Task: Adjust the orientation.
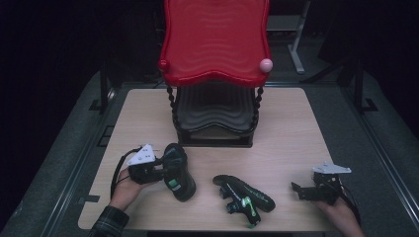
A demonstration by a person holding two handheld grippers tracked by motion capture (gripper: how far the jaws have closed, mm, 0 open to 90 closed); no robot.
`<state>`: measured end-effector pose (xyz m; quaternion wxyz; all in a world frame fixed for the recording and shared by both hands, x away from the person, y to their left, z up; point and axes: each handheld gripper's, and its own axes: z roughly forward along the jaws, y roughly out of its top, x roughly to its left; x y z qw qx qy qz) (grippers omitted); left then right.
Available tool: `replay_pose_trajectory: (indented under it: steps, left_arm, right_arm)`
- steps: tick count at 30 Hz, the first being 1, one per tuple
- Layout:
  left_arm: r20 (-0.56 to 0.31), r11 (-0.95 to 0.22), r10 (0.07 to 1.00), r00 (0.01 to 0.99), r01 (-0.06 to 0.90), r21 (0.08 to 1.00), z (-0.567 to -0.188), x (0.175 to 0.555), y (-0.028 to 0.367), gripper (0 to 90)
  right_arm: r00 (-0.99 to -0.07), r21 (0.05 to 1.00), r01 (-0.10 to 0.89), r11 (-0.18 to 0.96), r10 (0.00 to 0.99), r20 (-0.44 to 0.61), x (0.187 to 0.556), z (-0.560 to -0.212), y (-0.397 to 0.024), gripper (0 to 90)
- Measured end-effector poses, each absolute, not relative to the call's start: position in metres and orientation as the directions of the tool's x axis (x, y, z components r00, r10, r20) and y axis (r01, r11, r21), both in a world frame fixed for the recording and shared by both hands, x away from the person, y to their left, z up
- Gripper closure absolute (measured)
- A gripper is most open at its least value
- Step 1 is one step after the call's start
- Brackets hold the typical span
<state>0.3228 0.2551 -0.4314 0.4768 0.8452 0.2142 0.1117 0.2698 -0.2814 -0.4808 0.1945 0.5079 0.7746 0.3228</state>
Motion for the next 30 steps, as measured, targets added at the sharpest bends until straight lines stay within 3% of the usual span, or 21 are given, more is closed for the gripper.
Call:
replay_pose_trajectory:
  steps: [8,11,16,28,30]
  left_arm:
    - [-0.006,-0.502,0.463,0.887,0.267,0.822,-0.436,0.332,0.236,67.6]
    - [-0.025,-0.462,0.478,0.878,0.276,0.843,-0.434,0.332,0.237,54.3]
    - [-0.046,-0.39,0.489,0.871,0.266,0.882,-0.416,0.327,0.242,50.2]
    - [-0.143,-0.374,0.367,0.919,0.286,0.882,-0.409,0.295,0.228,53.0]
    - [-0.146,-0.388,0.362,0.921,0.291,0.874,-0.411,0.294,0.226,61.2]
  right_arm:
    - [-0.41,0.698,0.661,0.277,0.912,0.027,0.27,-0.481,-0.281,1.5]
    - [-0.411,0.698,0.66,0.277,0.911,0.027,0.27,-0.481,-0.281,1.5]
    - [-0.412,0.698,0.66,0.278,0.911,0.027,0.27,-0.481,-0.281,1.5]
    - [-0.413,0.698,0.66,0.278,0.911,0.027,0.27,-0.481,-0.281,1.5]
    - [-0.413,0.698,0.66,0.279,0.91,0.027,0.27,-0.481,-0.281,1.5]
